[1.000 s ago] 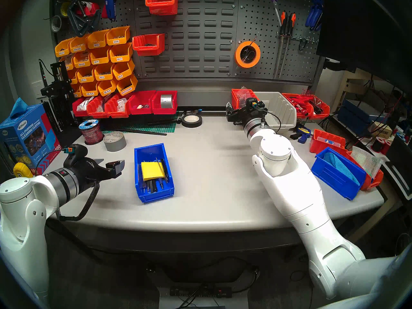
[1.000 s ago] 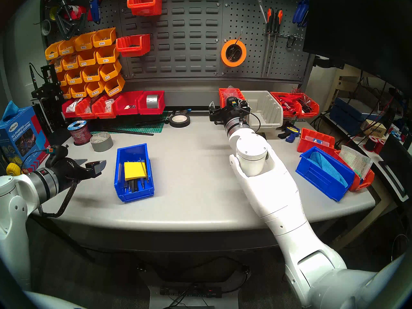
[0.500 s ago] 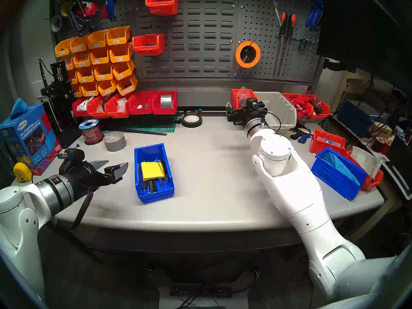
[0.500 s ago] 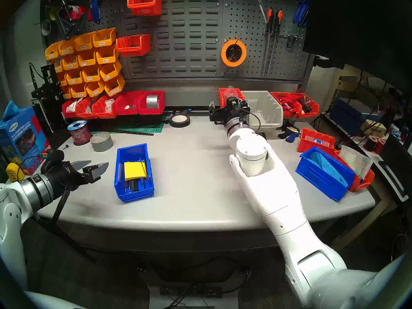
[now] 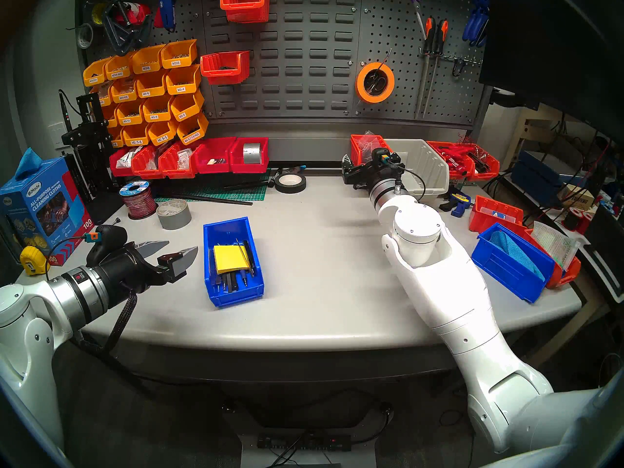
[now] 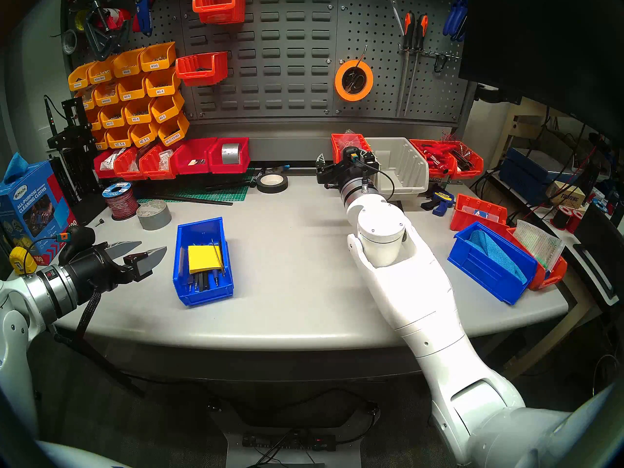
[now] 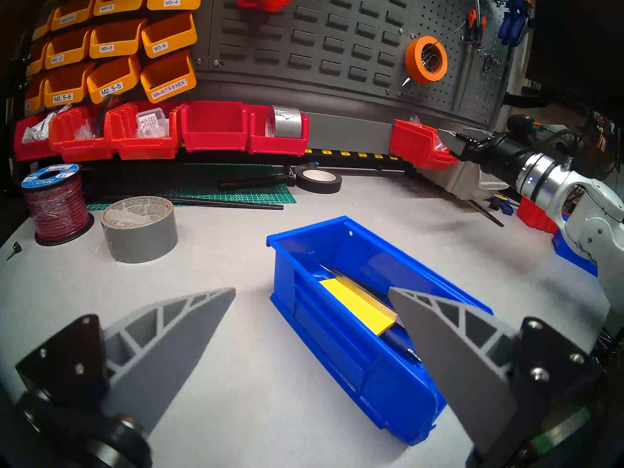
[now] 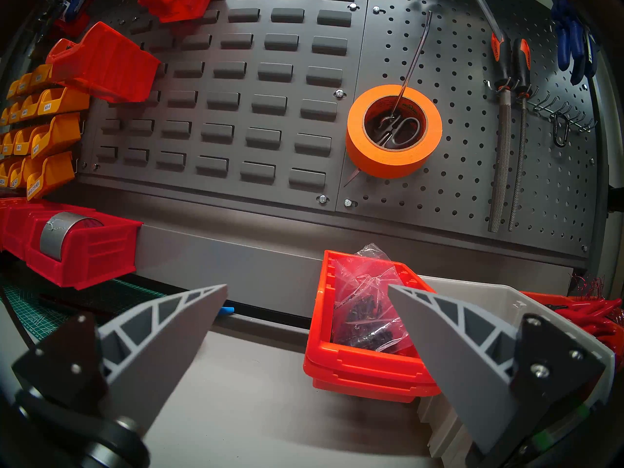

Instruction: Hang all the unorganized tool boxes onto the wall

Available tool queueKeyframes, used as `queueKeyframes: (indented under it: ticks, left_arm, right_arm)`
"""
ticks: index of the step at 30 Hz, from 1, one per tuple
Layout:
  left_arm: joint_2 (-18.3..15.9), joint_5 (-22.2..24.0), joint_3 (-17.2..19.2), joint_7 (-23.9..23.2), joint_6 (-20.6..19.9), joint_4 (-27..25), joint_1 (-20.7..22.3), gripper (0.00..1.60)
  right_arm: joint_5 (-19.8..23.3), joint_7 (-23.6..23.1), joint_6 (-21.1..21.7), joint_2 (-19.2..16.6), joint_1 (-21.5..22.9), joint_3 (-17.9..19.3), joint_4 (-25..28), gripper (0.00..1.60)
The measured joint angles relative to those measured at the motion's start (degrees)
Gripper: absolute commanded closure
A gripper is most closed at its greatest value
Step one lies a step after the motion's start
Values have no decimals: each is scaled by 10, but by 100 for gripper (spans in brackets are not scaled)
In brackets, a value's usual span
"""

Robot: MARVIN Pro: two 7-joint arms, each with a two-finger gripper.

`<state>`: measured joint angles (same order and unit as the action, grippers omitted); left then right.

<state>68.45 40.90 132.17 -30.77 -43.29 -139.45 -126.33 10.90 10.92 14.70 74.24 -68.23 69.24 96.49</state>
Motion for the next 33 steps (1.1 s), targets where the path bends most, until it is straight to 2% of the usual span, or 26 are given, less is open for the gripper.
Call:
queueKeyframes:
  ticks: [17,33]
  left_arm:
    - [-4,1,-47,-8,5,0,7,0]
    - [4,1,-96,40,-7,0,26,0]
  right_arm:
    - [0,0,0,0,0,0,0,0]
    - [0,-1,0,0,0,0,0,0]
